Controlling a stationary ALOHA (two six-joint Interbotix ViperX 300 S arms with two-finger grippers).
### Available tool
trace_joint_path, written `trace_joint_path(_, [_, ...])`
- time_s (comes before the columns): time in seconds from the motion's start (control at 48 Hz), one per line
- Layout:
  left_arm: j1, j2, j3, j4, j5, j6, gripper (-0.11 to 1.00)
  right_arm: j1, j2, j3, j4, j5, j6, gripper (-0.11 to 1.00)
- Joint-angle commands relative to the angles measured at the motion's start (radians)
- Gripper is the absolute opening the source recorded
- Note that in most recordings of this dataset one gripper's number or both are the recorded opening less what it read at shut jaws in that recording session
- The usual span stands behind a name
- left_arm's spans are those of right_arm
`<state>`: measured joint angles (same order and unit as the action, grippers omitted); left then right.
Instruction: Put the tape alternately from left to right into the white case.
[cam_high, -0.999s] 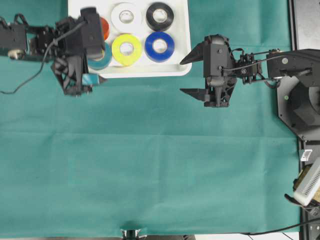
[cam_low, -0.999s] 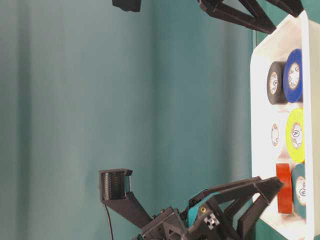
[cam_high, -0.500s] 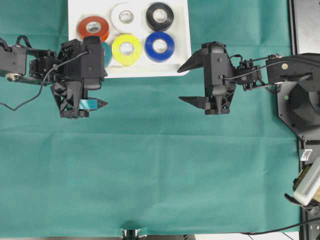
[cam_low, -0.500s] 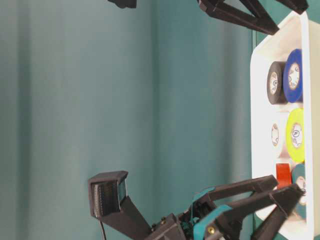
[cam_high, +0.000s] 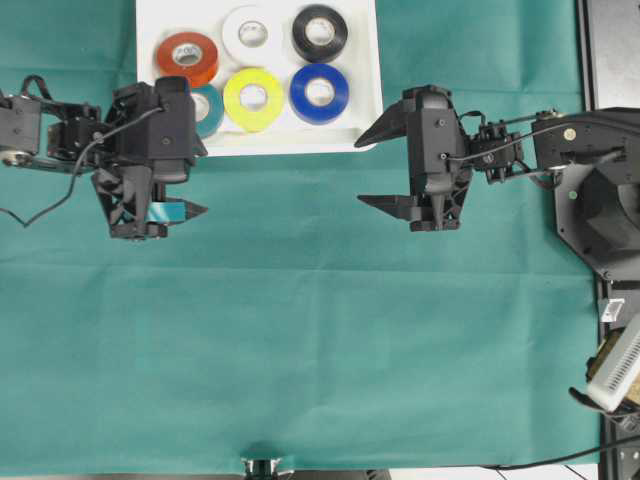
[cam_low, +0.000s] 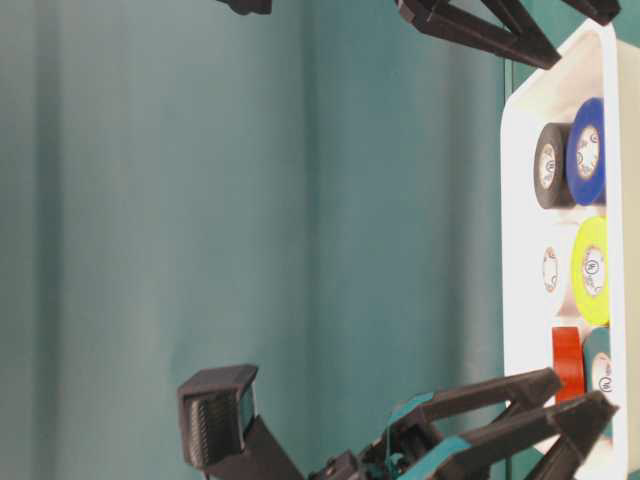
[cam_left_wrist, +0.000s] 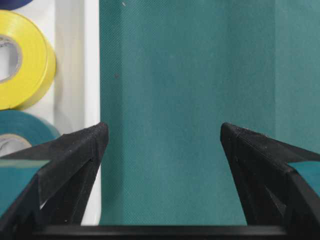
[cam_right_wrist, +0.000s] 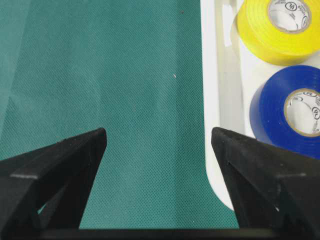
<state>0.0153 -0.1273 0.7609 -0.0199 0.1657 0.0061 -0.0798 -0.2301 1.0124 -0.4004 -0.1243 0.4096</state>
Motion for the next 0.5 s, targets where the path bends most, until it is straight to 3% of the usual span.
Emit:
trace_joint_path(0.0, [-0.002,-0.044,0.006,0.0,-0.008,0.002,0.97,0.003,-0.032,-0.003,-0.003,-0.005,0.0,0.81])
trace_joint_path(0.479, [0.0,-0.183,0.109,0.0,-0.018,0.005,0.97,0.003,-0.129,0.032,-0.002,-0.008,0.0,0.81])
